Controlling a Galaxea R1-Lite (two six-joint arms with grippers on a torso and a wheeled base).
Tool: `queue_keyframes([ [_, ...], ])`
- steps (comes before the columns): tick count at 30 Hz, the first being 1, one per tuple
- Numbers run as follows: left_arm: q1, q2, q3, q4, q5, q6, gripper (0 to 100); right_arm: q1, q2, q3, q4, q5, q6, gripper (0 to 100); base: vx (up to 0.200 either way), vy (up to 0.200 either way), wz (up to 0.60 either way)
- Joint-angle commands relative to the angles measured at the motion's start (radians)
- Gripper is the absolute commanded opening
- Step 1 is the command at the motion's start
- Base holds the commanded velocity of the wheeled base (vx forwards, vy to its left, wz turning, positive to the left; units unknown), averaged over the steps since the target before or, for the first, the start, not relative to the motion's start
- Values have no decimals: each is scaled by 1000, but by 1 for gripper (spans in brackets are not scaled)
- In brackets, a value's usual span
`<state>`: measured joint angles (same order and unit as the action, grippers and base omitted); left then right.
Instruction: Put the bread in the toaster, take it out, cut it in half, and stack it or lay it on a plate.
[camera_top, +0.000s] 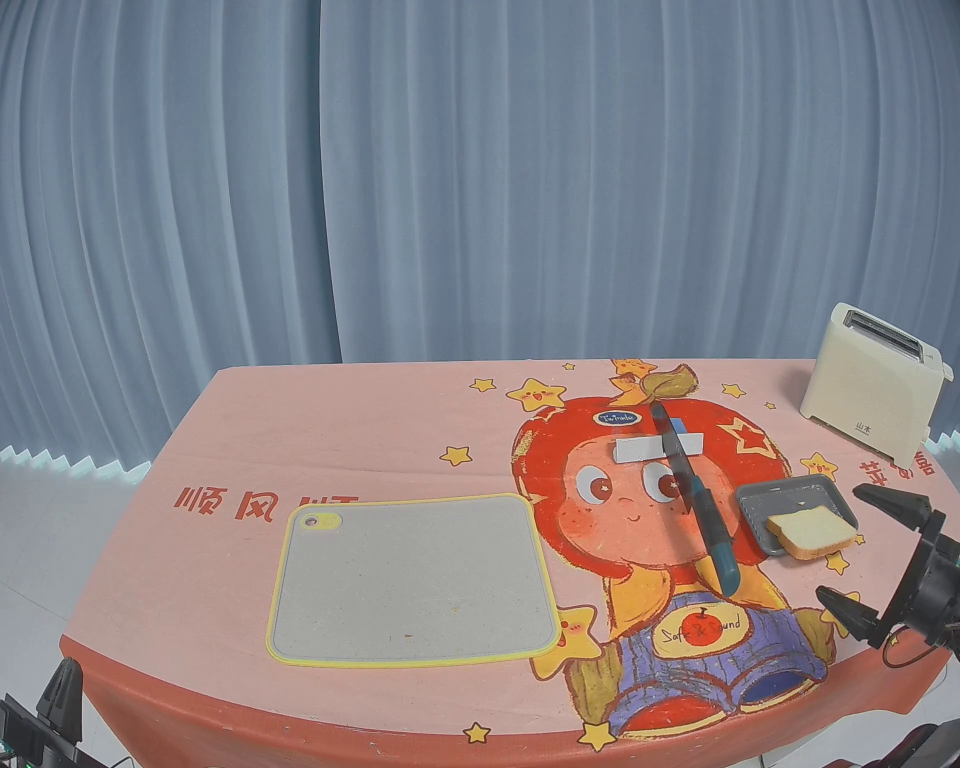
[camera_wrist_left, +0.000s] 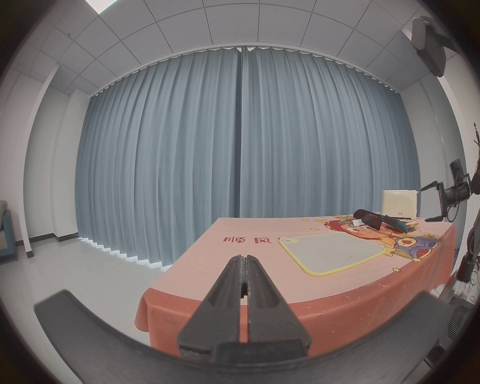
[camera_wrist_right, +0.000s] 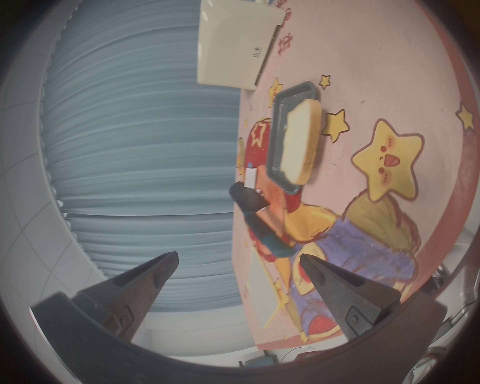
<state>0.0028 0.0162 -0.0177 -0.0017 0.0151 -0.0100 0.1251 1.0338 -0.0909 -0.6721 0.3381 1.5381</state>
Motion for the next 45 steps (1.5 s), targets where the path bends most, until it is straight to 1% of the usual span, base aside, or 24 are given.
queue_keyframes([
  [1,0,-16,18,0,0,-1,0,-71,198,-15,-18,25,-58,100,0,0,0],
  [3,0,-16,18,0,0,-1,0,-99,227,-24,-30,55,-73,100,0,0,0],
  [4,0,-16,18,0,0,-1,0,-99,227,-24,-30,55,-73,100,0,0,0],
  [5,0,-16,18,-1,0,-1,0,-134,253,-26,-49,94,-81,100,0,0,0],
  [6,0,-16,18,-1,0,-1,0,-134,253,-26,-49,94,-81,100,0,0,0],
  [7,0,-16,18,0,0,-1,0,-182,282,-32,-60,122,-101,100,0,0,0],
  [10,0,-16,18,0,0,-1,0,-249,336,-47,-78,145,-131,100,0,0,0],
  [12,0,-16,18,0,0,-1,0,-271,356,-47,-86,160,-133,100,0,0,0],
  [13,0,-16,18,0,0,-1,0,-291,377,-49,-99,182,-134,100,0,0,0],
  [15,0,-16,18,0,0,-1,0,-309,397,-46,-121,196,-142,100,0,0,0],
  [21,0,-16,18,0,0,-1,0,-320,443,-49,-136,196,-164,100,0,0,0],
  [22,0,-16,18,0,0,-1,0,-340,469,-58,-141,196,-171,100,0,0,0],
  [24,0,-16,18,0,0,-1,0,-355,499,-63,-155,199,-184,100,0,0,0],
  [27,0,-16,18,0,0,-1,0,-363,542,-63,-181,199,-200,100,0,0,0],
  [35,0,-16,18,-1,0,-1,0,-392,591,-66,-241,216,-199,100,0,0,0],
  [42,0,-16,18,0,0,-1,0,-394,592,-64,-256,214,-197,100,0,0,0],
  [43,0,-16,18,0,0,-1,0,-394,591,-63,-256,216,-197,0,0,0,0],
  [45,0,-16,18,-1,0,-1,0,-392,591,-56,-254,216,-197,0,0,0,0],
])
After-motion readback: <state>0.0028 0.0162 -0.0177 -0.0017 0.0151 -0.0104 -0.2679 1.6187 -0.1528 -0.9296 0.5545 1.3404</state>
